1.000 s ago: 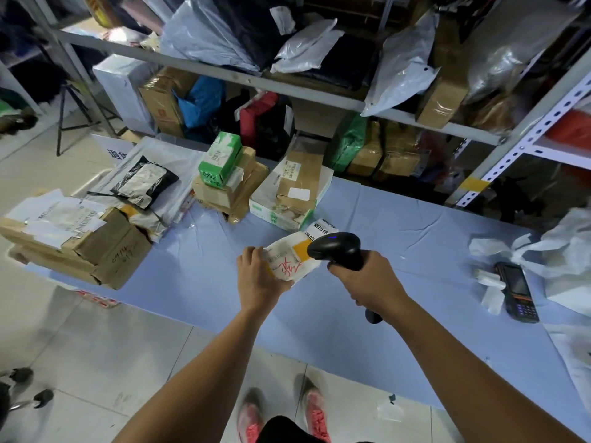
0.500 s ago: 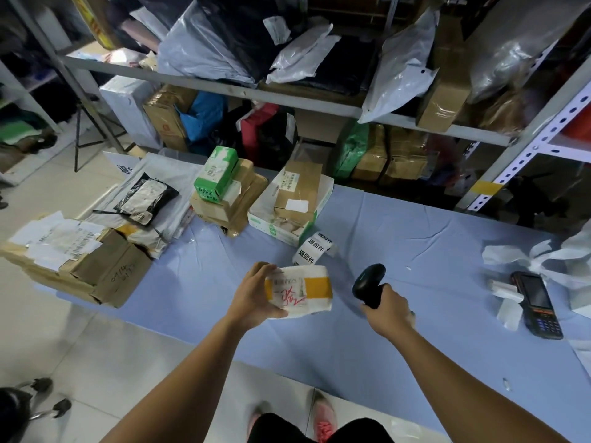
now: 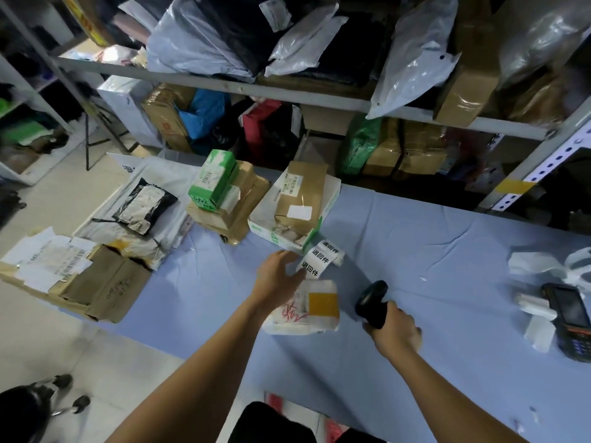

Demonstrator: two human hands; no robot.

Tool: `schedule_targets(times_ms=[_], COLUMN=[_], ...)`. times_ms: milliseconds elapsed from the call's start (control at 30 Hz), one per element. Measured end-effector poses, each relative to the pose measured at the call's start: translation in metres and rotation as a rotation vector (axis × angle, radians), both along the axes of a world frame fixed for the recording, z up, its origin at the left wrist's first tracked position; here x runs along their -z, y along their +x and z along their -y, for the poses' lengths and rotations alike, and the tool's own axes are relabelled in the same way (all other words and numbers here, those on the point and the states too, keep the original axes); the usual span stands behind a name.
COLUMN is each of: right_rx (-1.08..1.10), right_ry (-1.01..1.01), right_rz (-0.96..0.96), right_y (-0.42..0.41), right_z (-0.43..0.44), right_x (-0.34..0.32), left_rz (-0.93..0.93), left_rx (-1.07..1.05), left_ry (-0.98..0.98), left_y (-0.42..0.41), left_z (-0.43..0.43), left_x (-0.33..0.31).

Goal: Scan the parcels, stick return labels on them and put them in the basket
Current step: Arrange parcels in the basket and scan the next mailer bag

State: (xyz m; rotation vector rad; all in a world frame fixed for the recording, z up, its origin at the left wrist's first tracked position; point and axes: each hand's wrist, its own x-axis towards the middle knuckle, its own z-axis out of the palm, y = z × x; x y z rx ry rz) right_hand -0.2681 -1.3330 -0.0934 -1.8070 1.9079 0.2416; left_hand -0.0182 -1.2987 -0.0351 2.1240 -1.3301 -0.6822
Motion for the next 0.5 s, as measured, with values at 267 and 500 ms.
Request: schedule_targets(times_ms=[267,500], right_rx=[0.215,0.291], right_ry=[-0.106,-0.208], right_rz=[0.226,0.508], right_y=[0.023,0.068], right_z=[0.003,0.029], right_x=[-0.031,-0.058], left_rz=[-0.073,-0.295], left_rx=[0.057,-0.054], left_ry=[0.164,0.225], left_y=[-0.019,-0.007], left_z=[0.088,0.11], left_x=[0.017,0.028])
